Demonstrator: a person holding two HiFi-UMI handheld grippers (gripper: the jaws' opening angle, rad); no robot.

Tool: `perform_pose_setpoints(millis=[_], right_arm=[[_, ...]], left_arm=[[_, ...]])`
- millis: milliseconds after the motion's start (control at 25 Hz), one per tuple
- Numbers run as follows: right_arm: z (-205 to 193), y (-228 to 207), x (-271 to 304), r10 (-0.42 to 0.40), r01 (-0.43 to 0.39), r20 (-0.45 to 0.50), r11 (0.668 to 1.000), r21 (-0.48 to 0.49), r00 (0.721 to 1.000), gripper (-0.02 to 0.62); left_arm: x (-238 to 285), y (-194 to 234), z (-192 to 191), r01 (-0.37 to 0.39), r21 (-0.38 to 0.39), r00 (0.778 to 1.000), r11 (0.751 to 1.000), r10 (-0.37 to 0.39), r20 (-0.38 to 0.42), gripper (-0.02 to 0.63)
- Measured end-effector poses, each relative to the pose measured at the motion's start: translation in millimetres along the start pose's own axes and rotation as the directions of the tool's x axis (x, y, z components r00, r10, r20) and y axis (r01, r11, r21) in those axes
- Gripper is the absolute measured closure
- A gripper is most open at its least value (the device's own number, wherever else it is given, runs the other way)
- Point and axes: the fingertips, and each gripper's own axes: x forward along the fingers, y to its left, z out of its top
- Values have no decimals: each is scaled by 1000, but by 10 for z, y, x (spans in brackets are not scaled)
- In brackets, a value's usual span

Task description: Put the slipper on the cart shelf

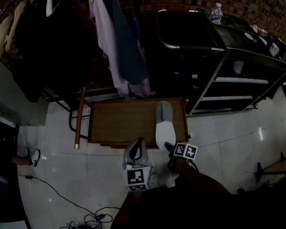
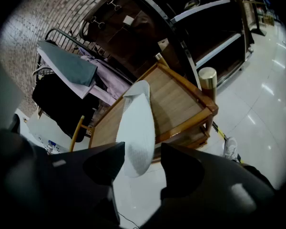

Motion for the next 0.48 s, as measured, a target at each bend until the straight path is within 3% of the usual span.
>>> perform_pose_setpoints(millis=[160, 480], right_arm=[[33, -18, -9, -55, 56, 16, 996, -69, 998, 406], [63, 77, -105, -66, 71, 58, 993, -97, 996, 489]], left_arm=[[-35, 18, 8, -6, -13, 1000, 1000, 6, -1, 591], [-33, 33, -18, 1, -16, 1000, 1000, -1, 0, 591]])
